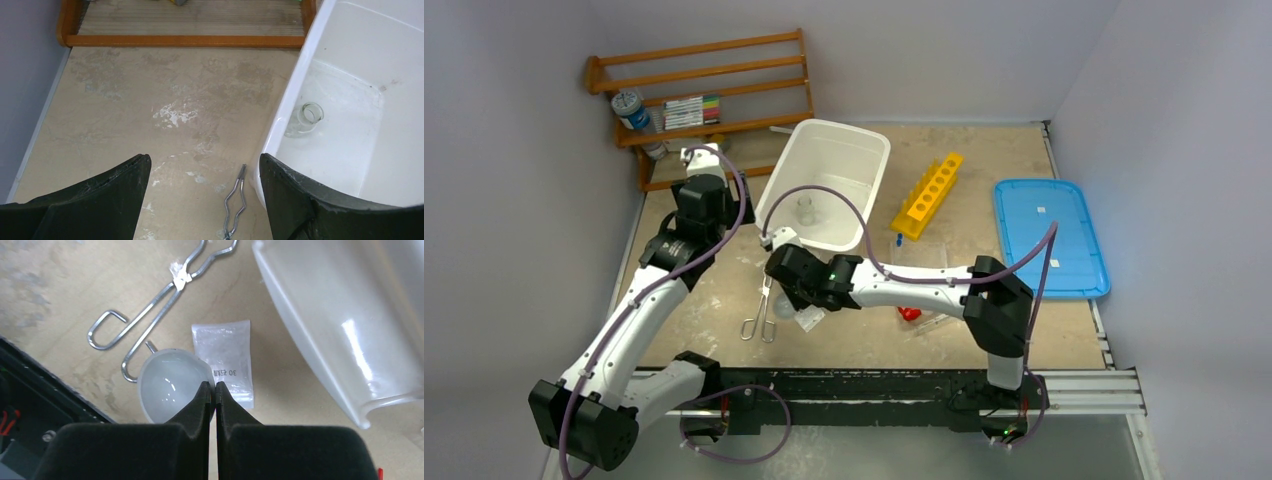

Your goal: Organize the chemistry lab equipment

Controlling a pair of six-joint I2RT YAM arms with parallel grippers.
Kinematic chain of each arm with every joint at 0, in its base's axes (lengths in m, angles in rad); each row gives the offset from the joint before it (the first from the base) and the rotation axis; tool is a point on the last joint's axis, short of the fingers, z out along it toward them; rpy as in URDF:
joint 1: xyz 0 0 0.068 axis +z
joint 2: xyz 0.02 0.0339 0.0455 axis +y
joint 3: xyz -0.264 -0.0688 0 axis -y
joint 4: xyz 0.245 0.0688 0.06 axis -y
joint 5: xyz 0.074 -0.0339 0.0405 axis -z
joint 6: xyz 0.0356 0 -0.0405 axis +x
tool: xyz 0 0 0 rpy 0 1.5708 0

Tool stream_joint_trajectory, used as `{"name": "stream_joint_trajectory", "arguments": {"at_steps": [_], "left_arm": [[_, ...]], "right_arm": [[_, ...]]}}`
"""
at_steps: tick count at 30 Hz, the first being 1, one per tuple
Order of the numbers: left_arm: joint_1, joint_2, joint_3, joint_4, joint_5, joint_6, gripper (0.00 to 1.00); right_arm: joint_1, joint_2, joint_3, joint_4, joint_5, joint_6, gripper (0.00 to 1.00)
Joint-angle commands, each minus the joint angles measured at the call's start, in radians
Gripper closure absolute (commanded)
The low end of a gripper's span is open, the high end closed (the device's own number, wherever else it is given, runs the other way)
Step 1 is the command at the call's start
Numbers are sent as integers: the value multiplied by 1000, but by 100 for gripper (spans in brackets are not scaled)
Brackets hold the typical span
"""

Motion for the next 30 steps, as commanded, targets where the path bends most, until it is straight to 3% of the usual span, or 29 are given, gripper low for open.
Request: {"name": "stream_joint_trajectory", "arguments": {"at_steps": [1, 11, 19, 30], "left_arm": [[8, 1, 16, 6, -64, -26, 21], [67, -6, 15, 6, -79, -79, 20], [75, -1, 13, 9, -89, -77, 20], [88, 8, -4, 46, -80, -64, 20]], "right_arm": [[-2, -57, 73, -24, 26, -40, 100], [-23, -175, 165, -53, 10, -146, 100], [-195, -241, 220, -1, -60, -233, 100], [-445, 27, 468, -6, -29, -393, 100]]}}
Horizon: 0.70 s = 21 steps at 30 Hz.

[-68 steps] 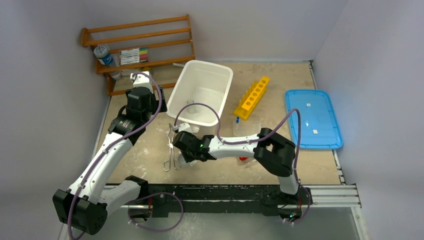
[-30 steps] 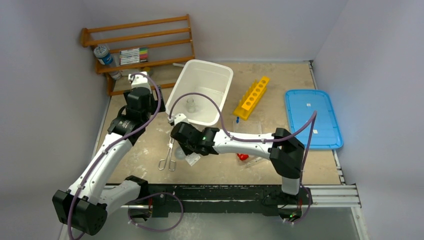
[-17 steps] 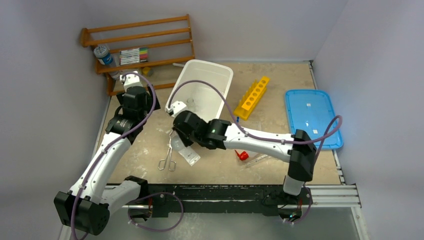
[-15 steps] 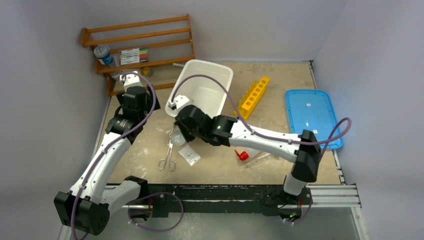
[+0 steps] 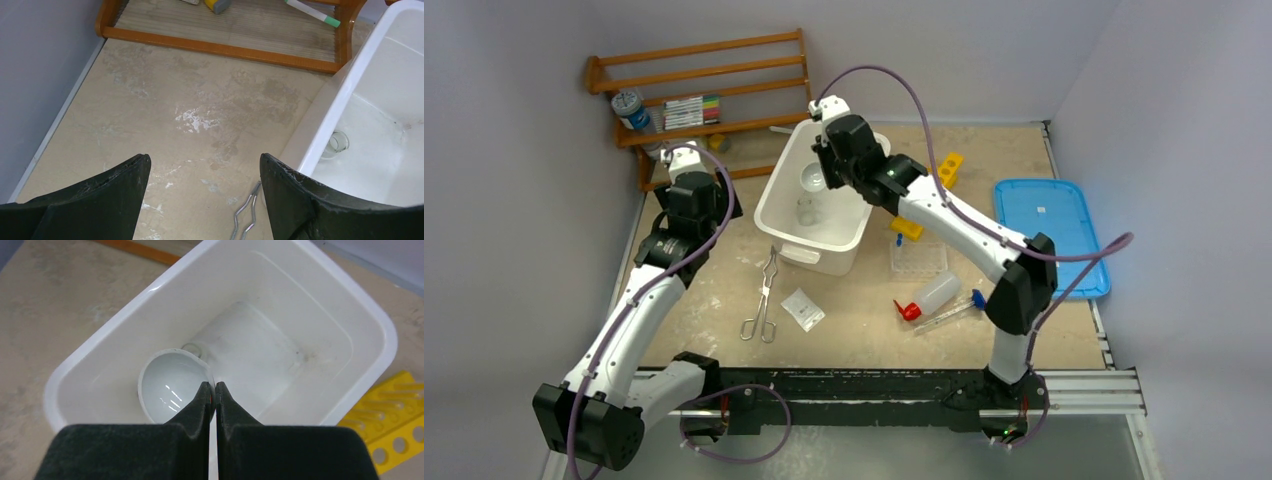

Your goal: Organize the chemistry lab equipment

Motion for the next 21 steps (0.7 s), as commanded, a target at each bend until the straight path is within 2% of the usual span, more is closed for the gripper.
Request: {"name": "stream_joint_trajectory", "arguments": {"at_steps": [1, 12, 16, 21], "left_arm": [[22, 4, -5, 57, -3, 0, 20], [60, 30, -16, 84, -9, 15, 22], [68, 42, -16, 89, -11, 20, 22], [70, 60, -15, 90, -9, 23, 22]], "right_arm": [[-76, 134, 141, -3, 23, -94, 100], [-189, 516, 580, -104, -42, -195, 100], [-198, 581, 623, -107, -57, -219, 100], [-200, 594, 580, -81, -116, -218, 100]]}}
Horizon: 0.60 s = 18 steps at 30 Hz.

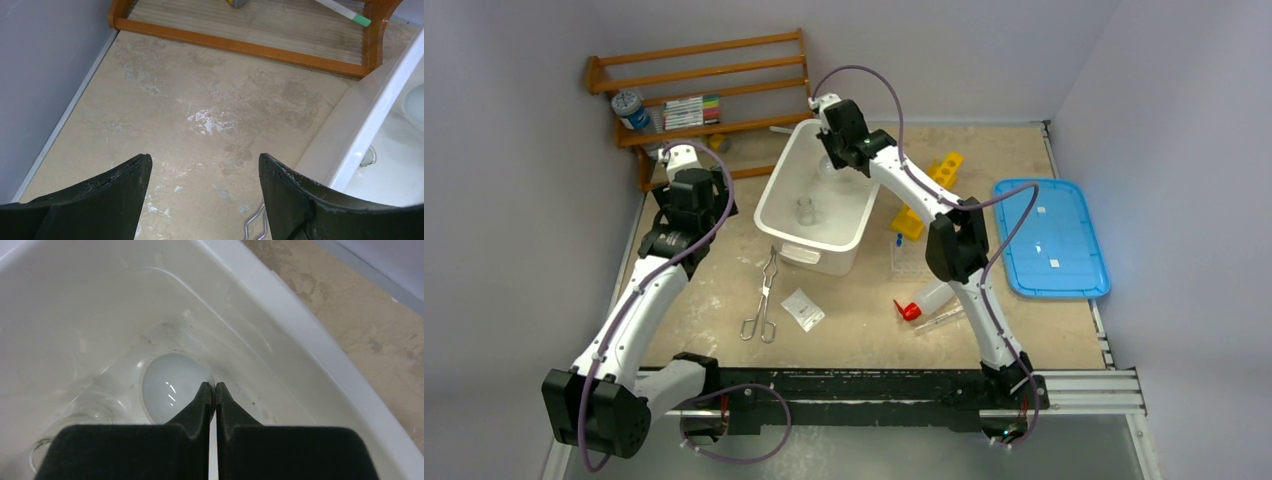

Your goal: Organize the chemistry lab equipment

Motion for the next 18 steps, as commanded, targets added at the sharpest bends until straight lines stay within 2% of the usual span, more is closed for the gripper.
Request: {"name": "stream_joint_trajectory", "arguments": {"at_steps": [1, 12, 18], "left_arm": [[8, 9, 3, 51, -7, 15, 22], [8, 7, 1, 54, -4, 23, 22], [6, 5, -1, 54, 1, 26, 22]], "right_arm": [[7, -26, 5, 36, -76, -25, 100], [10, -23, -80, 70, -145, 14, 100], [13, 4, -69, 56, -151, 7, 100]]}}
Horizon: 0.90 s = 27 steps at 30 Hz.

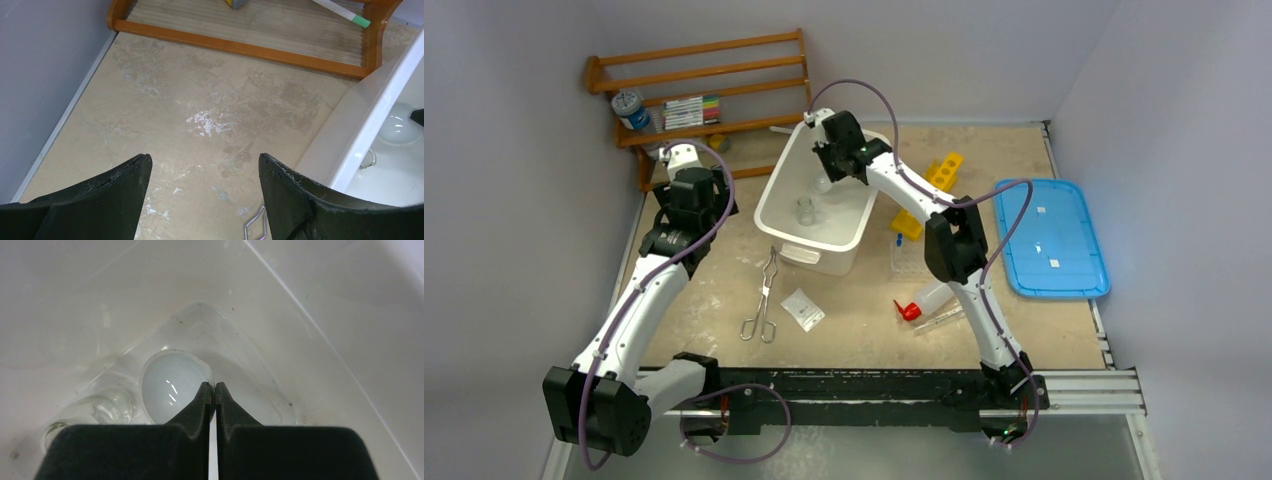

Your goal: Organize the chemistry lab equipment

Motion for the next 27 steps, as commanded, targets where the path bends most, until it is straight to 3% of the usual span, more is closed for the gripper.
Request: {"name": "stream_joint_trajectory", "arguments": {"at_steps": [1, 22, 27], "left_arm": [[6, -10, 0, 40, 0, 23, 22], [6, -14, -4, 42, 2, 28, 22], [6, -17, -5, 41, 4, 27, 22]], "right_arm": [[9, 2, 28, 21, -25, -1, 100], [23, 51, 56, -7, 2, -42, 86], [23, 15, 36, 10, 19, -38, 74]]}}
